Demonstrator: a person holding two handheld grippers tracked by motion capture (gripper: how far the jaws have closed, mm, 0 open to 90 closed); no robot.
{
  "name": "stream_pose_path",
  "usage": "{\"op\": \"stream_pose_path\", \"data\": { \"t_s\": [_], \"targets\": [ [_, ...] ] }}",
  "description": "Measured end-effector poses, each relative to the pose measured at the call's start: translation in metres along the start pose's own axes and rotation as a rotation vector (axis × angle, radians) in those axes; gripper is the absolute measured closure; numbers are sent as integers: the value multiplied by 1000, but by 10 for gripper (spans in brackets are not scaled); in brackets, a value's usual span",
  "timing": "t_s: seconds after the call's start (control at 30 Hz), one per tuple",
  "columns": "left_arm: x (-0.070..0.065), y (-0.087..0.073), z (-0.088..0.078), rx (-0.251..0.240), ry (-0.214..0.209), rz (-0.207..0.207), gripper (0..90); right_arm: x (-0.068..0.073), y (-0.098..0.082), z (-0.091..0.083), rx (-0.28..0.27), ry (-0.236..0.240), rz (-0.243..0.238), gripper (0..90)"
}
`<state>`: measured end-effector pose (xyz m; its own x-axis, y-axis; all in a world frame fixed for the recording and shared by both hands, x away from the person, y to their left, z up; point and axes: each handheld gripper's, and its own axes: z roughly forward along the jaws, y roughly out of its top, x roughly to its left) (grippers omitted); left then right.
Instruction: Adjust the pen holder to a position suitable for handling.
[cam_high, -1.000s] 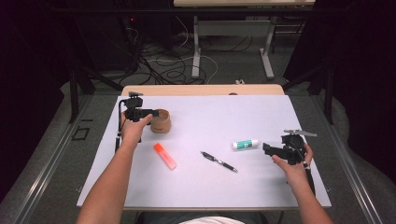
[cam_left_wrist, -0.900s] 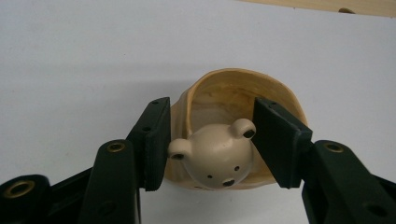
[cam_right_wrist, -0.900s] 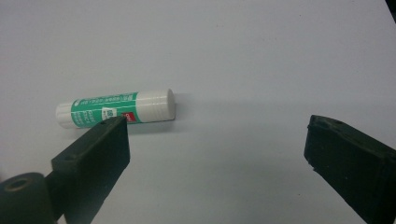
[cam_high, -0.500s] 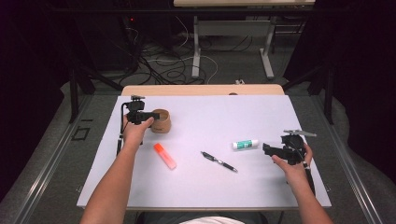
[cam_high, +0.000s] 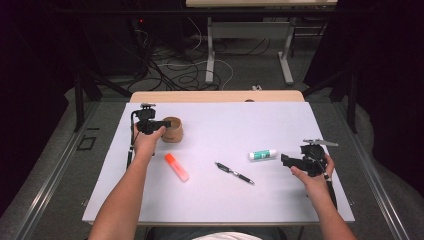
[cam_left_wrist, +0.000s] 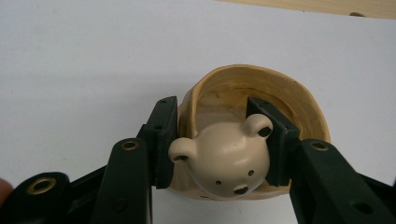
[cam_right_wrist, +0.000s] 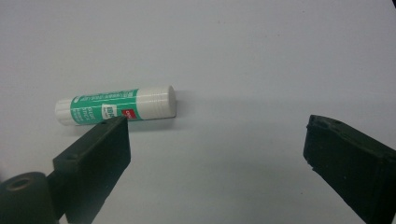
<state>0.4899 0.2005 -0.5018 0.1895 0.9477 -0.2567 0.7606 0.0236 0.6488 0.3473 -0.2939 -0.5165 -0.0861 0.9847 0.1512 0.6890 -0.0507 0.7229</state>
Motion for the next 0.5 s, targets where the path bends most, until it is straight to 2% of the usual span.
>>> {"op": "stream_pose_path", "data": {
  "t_s": [0.27, 0.33, 0.37, 0.43, 0.5],
  "targets": [
    [0, 1, -1, 19, 11, 1, 558, 0, 0, 0, 0, 0, 4, 69],
    [-1, 2, -2, 26, 11, -14, 558, 0, 0, 0, -2, 2, 5, 70],
    [-2, 1, 0, 11, 19, -20, 558, 0, 0, 0, -1, 2, 7, 69],
    [-2, 2, 0, 15, 21, -8, 558, -1, 0, 0, 0, 4, 7, 70],
    [-2, 3, -1, 24, 21, -13, 558, -1, 0, 1, -1, 5, 8, 70]
  ]
}}
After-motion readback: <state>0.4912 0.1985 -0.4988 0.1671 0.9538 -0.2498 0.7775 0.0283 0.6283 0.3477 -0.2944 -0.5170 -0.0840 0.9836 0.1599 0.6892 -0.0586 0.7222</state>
